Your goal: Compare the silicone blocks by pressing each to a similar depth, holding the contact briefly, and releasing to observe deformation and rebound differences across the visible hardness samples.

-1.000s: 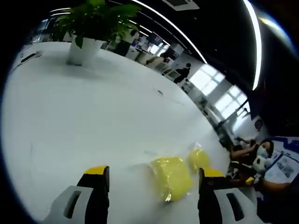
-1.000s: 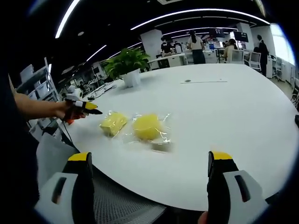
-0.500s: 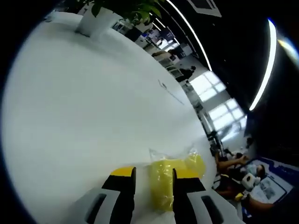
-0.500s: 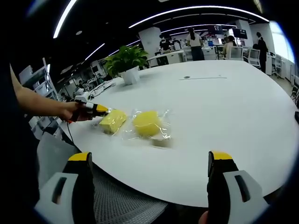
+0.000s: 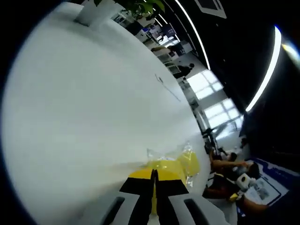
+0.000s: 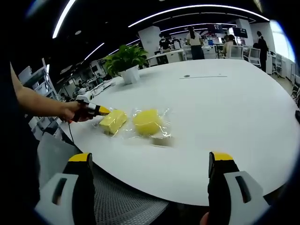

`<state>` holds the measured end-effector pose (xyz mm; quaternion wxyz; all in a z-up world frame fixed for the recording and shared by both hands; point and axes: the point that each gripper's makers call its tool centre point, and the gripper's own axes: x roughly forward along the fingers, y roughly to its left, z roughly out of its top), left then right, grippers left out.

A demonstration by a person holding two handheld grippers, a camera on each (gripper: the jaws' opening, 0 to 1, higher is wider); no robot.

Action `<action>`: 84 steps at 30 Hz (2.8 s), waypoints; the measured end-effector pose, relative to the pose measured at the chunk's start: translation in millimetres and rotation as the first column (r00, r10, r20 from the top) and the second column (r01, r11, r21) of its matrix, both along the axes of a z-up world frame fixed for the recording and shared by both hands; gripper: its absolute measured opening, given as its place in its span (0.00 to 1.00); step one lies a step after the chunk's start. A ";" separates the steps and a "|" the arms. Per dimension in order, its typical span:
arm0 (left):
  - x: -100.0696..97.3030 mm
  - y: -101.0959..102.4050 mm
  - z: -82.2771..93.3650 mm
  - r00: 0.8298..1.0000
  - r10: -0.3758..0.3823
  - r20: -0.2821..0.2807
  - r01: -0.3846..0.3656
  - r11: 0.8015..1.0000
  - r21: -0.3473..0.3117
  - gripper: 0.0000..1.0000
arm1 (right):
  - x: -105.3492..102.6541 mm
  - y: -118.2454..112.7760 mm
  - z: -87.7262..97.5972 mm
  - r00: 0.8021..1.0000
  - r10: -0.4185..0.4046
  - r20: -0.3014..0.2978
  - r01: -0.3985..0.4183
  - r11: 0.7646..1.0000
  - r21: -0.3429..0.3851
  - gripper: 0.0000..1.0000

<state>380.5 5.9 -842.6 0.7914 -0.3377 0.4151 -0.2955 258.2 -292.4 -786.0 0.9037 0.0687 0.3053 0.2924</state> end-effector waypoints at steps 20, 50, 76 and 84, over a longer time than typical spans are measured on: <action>-4.8 -5.6 51.7 0.981 -0.016 0.192 0.013 1.000 0.017 0.00 | 15.8 8.7 9.5 0.998 0.051 0.025 -0.052 0.999 0.012 0.96; -15.5 -22.8 219.1 0.785 -0.147 0.602 0.107 0.989 0.102 0.00 | 49.6 74.4 83.9 0.945 0.207 0.255 -0.242 0.963 0.115 0.96; -54.7 -53.3 286.7 0.717 -0.159 0.679 0.226 0.974 -0.011 0.00 | 73.4 175.4 151.3 0.864 0.338 0.373 -0.457 0.838 0.297 0.89; -66.6 -59.1 298.2 0.707 -0.157 0.690 0.255 0.966 -0.041 0.00 | 68.5 213.3 169.2 0.813 0.373 0.447 -0.535 0.781 0.321 0.84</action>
